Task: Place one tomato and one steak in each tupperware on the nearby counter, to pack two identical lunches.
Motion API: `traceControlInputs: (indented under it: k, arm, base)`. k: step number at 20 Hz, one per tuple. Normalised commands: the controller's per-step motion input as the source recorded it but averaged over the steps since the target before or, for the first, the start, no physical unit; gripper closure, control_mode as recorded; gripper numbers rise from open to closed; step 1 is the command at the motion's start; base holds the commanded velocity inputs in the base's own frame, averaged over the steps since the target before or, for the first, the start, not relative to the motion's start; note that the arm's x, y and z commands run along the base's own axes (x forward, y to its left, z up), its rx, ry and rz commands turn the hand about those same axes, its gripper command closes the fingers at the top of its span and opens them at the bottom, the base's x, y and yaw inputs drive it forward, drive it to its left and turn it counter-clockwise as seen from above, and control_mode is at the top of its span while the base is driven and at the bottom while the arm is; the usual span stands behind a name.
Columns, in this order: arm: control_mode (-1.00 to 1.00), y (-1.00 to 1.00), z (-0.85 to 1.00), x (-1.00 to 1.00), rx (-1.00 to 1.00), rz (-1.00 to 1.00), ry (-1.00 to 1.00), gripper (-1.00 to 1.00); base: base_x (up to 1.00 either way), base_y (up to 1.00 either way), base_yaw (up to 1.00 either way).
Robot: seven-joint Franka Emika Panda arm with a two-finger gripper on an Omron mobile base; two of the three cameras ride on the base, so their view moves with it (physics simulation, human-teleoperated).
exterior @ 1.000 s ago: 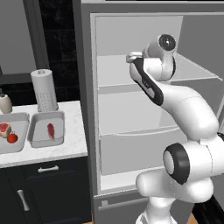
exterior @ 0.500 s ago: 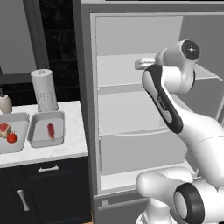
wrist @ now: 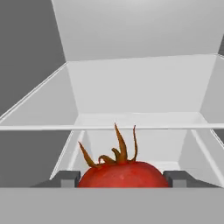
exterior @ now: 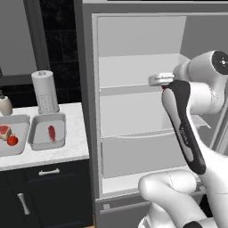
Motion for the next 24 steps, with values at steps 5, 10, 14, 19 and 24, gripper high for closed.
traceControlInputs:
  k: [5, 10, 14, 19, 24]
  arm:
    - [-1.00, 0.04, -0.59, -1.00, -0.11, 0.00, 0.14, 1.00]
    - [1.00, 0.02, -0.51, -0.80, -0.08, 0.00, 0.11, 1.00]
    - [1.00, 0.00, 0.00, 0.00, 0.00, 0.00, 0.00, 1.00]
    - [1.00, 0.00, 0.00, 0.00, 0.00, 0.00, 0.00, 1.00]
    - [1.00, 0.00, 0.00, 0.00, 0.00, 0.00, 0.00, 1.00]
  base:
    - [0.00, 0.00, 0.00]
    - [-0.20, 0.03, 0.01]
    - [-0.99, 0.39, 0.09]
    - [-0.33, 0.99, 0.15]
    - [0.21, 1.00, 0.07]
